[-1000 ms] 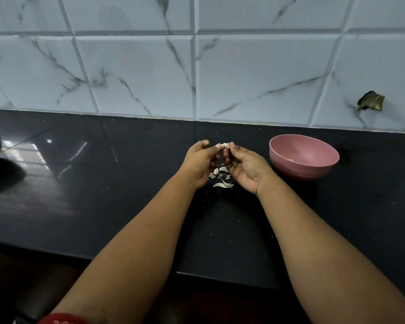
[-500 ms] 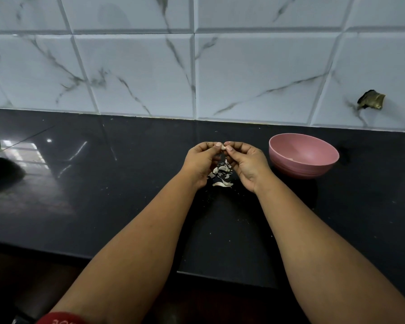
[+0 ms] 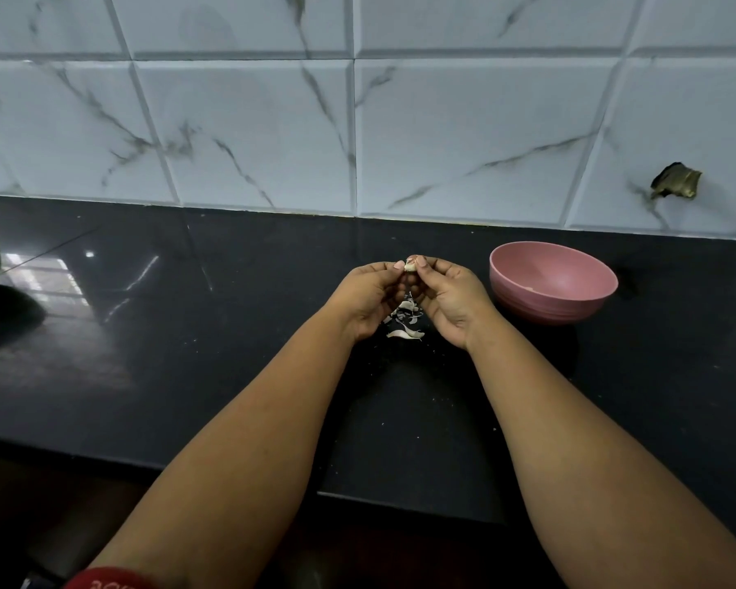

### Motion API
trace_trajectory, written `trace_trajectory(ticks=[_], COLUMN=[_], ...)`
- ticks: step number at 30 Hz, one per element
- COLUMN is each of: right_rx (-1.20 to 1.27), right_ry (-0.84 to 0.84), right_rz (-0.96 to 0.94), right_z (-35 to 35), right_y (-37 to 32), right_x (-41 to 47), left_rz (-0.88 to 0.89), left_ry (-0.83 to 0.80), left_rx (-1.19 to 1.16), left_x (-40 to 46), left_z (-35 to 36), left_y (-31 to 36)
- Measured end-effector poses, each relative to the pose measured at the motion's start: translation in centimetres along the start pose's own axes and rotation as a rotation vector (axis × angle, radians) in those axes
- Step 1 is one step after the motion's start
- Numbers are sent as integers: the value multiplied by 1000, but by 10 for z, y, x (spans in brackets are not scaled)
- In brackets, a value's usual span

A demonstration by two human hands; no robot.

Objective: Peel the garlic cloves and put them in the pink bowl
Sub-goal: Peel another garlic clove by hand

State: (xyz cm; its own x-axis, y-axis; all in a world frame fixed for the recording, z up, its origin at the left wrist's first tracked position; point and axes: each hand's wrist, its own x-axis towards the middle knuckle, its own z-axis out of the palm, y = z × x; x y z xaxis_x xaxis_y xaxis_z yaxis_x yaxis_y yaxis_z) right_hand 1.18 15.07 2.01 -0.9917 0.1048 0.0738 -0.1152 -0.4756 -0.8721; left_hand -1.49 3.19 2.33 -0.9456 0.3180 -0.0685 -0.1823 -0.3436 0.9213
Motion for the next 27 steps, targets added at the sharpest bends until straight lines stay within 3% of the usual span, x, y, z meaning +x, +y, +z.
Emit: trace_trajectory(ticks=[7, 11, 16, 19, 22, 27], right_rx=[130, 207, 174, 103, 108, 206], right_ry=[-17, -15, 39, 21, 0, -46], right_rz=[70, 11, -20, -7, -2, 25], right_z=[-1, -1, -5, -5, -5, -4], right_y=[0, 0, 1, 1, 1, -1], right_x=[2, 3, 6, 4, 4, 5], left_rz=[45, 99, 293, 304, 264, 75], left_ry=[-29, -40, 129, 158, 116, 3], left_rx=[39, 67, 484, 599, 522, 150], left_x=[-6, -8, -2, 1, -1, -2], left_z=[8, 8, 8, 5, 6, 8], left_y=[-2, 0, -8, -10, -9, -7])
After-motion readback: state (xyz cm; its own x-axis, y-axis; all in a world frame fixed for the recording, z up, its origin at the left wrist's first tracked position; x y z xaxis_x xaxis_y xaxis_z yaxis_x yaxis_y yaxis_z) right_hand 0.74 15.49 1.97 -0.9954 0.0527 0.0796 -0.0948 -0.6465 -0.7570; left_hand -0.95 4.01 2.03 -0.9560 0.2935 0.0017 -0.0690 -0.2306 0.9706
